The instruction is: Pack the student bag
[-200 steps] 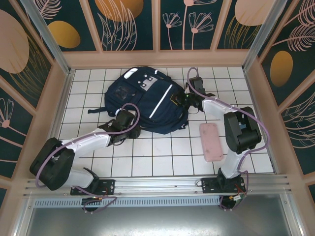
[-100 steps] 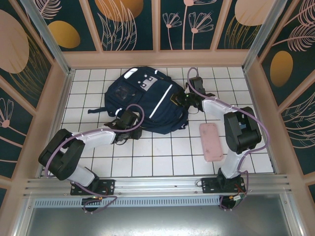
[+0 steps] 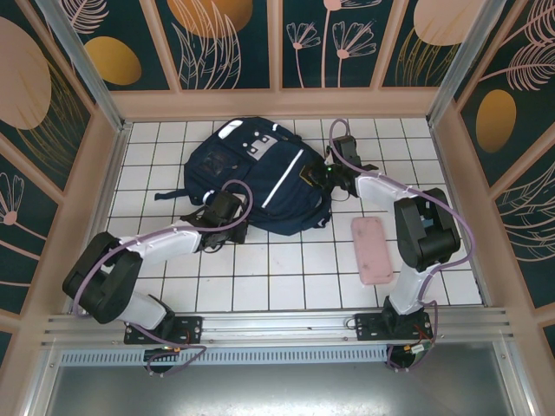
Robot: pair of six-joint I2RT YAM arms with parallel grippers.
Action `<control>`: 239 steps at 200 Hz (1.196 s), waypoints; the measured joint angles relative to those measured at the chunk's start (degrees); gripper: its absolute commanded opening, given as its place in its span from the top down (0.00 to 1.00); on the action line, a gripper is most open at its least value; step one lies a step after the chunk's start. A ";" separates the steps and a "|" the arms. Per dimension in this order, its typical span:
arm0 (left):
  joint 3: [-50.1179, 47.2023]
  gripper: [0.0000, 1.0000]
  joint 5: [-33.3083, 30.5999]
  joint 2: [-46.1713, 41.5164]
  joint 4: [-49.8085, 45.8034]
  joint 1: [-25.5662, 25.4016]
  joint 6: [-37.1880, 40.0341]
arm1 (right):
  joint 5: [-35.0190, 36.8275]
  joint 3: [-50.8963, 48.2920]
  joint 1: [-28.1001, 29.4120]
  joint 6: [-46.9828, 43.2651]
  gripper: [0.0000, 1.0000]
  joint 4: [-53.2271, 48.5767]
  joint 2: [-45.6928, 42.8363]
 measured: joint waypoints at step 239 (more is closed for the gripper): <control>3.13 0.37 8.33 -3.98 -2.43 -3.13 -8.50 | 14.01 -5.18 5.46 -11.67 0.41 -10.34 -14.97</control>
